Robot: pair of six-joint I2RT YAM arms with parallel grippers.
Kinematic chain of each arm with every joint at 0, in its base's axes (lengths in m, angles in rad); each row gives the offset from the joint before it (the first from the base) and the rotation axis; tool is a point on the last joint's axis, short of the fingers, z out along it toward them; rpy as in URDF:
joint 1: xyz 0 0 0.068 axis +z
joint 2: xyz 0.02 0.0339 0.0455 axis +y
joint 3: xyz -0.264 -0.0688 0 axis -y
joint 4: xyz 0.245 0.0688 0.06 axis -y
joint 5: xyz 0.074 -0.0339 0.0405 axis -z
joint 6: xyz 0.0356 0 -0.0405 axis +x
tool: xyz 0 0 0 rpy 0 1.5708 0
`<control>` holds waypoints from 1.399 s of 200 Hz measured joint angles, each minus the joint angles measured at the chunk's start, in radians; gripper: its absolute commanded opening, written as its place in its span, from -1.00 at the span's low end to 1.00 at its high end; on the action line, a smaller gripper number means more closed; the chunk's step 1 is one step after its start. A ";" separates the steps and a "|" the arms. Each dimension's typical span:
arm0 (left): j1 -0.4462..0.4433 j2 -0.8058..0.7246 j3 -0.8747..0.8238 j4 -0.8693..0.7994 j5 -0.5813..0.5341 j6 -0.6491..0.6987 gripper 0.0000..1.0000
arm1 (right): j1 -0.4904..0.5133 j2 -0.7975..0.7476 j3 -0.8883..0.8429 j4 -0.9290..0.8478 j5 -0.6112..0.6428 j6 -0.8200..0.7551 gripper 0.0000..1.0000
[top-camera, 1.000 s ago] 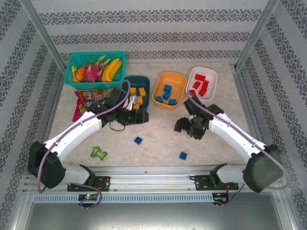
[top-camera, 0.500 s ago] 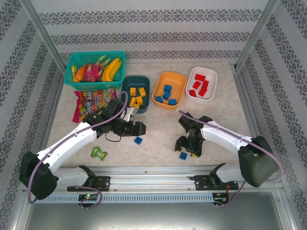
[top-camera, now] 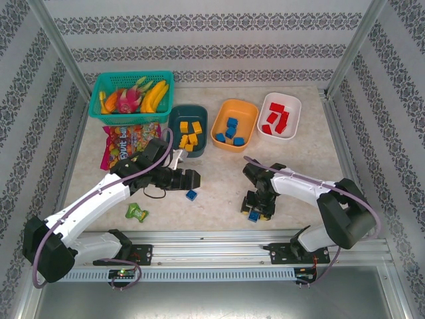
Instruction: Sort the legos into containers by color
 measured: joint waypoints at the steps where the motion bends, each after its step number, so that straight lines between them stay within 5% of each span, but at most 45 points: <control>1: 0.000 0.000 0.000 0.000 0.000 0.000 0.53 | 0.000 0.001 0.000 0.000 0.000 0.002 0.01; 52: -0.002 -0.010 -0.008 0.000 -0.005 -0.002 0.53 | 0.013 0.009 0.005 0.011 0.003 0.037 -0.36; 91: -0.005 -0.010 -0.007 0.004 -0.010 -0.021 0.52 | 0.015 0.002 0.049 -0.029 0.038 0.037 -0.43; 140: 0.001 0.059 0.105 0.018 -0.046 -0.083 0.53 | -0.039 0.026 0.427 -0.137 0.145 -0.060 -0.44; 227: 0.129 0.474 0.520 0.149 -0.082 -0.114 0.52 | -0.235 0.654 1.278 -0.175 0.307 -0.312 -0.47; 280: 0.147 0.629 0.660 0.174 -0.082 -0.114 0.51 | -0.257 0.920 1.575 -0.237 0.364 -0.347 -0.43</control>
